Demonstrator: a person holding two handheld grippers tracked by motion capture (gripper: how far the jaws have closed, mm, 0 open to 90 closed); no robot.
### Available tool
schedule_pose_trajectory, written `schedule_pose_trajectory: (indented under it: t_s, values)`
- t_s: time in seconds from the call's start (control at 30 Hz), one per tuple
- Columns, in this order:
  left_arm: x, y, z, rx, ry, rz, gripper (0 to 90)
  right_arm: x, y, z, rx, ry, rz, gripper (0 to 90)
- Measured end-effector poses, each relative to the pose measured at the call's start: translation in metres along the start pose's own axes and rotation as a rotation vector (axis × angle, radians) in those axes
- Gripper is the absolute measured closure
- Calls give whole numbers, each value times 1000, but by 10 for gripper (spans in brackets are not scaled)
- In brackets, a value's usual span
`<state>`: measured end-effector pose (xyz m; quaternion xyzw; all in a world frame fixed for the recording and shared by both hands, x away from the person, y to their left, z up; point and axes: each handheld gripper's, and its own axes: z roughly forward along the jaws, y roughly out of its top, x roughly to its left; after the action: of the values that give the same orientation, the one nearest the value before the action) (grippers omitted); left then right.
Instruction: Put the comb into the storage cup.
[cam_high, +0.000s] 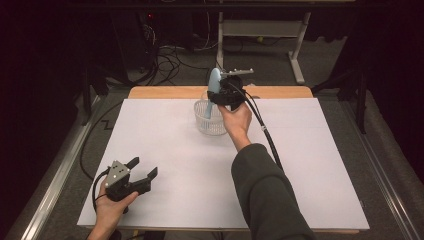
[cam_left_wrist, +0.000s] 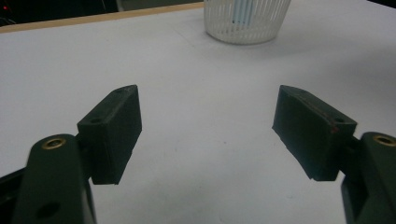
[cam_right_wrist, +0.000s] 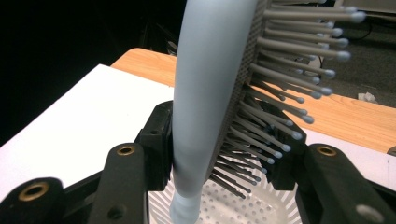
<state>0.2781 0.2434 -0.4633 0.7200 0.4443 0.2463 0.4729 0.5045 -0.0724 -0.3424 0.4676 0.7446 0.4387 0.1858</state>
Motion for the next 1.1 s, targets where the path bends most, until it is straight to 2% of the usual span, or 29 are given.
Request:
schedule_pose_trajectory:
  t_s: [0.33,0.67,0.8,0.97,1.1]
  values:
    - [0,0,0,4,0,1,246,0,-5,5,10,3,2,525]
    - [1,0,0,0,0,-1,246,2,-10,6,46,-12,-28,506]
    - [1,0,0,0,-1,-2,246,-2,-12,5,65,-20,-25,490]
    - [0,0,0,-7,-2,-6,246,-10,-16,0,64,-2,-13,483]
    - [0,0,1,-9,-5,-10,246,-15,-16,-4,84,5,-5,473]
